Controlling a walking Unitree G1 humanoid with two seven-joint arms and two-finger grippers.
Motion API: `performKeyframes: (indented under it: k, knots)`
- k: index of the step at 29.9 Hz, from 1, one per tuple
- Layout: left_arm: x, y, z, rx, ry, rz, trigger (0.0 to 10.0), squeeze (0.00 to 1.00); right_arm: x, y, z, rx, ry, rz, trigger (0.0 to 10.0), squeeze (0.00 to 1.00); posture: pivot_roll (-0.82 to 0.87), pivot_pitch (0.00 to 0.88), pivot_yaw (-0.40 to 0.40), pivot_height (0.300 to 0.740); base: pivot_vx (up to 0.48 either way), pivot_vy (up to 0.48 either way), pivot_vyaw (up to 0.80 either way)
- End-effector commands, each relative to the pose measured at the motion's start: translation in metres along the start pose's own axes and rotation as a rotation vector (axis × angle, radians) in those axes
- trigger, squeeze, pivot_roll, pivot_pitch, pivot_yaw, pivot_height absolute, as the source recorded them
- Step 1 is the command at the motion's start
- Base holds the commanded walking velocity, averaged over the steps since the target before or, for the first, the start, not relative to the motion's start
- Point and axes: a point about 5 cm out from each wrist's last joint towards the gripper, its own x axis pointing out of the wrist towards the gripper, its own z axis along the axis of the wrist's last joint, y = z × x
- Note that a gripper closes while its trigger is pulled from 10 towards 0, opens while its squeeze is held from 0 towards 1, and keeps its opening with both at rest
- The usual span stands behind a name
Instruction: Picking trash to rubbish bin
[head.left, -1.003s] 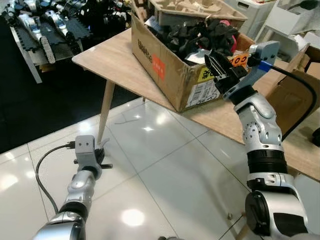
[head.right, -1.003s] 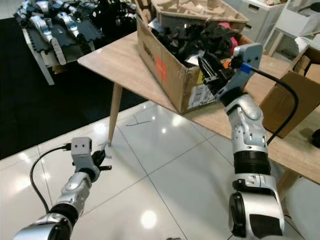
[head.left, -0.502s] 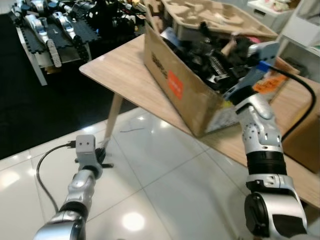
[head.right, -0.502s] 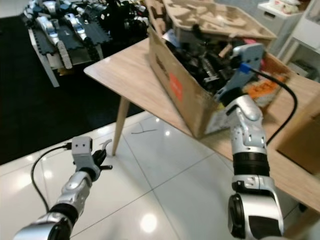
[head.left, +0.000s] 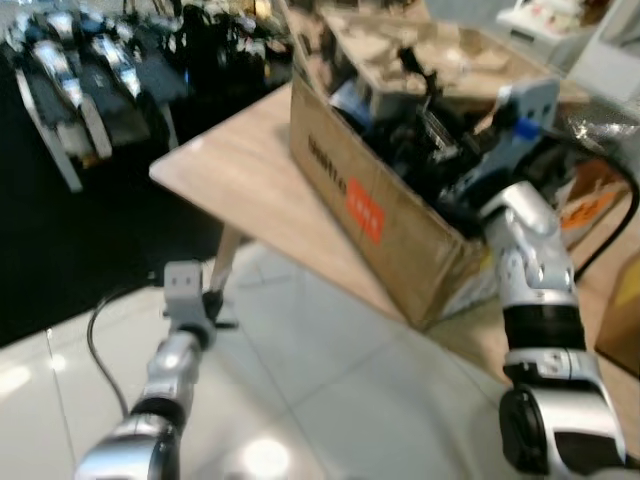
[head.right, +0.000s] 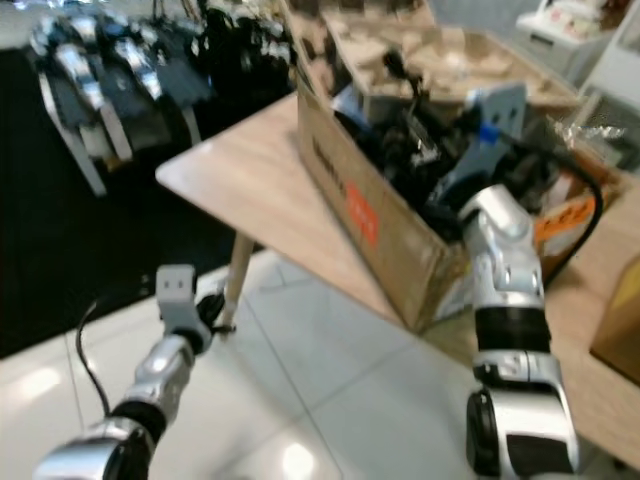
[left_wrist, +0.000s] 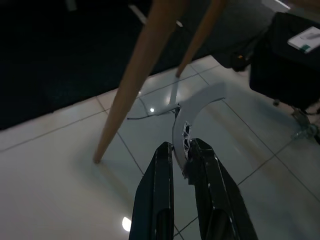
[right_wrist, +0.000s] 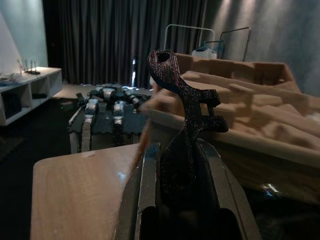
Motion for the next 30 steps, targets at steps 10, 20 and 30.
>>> performKeyframes:
  k: [10,20,30]
  knots:
    - [-0.005,0.002,-0.013,-0.036,0.047,0.018,10.0,0.00,0.003,0.013,0.009,0.020,0.007,0.072,10.0,0.00,0.02,0.102,-0.040,0.740,0.000,0.000,0.00]
    - [-0.004,0.001,-0.011,-0.041,0.039,0.011,10.0,0.00,0.006,0.022,0.043,0.075,-0.104,0.124,10.0,0.00,0.01,0.093,-0.040,0.740,0.000,0.000,0.00]
    - [-0.002,-0.003,-0.010,-0.046,0.036,0.002,10.0,0.00,0.003,0.028,0.054,0.101,-0.100,0.167,10.0,0.00,0.00,0.099,-0.038,0.740,0.000,0.000,0.00]
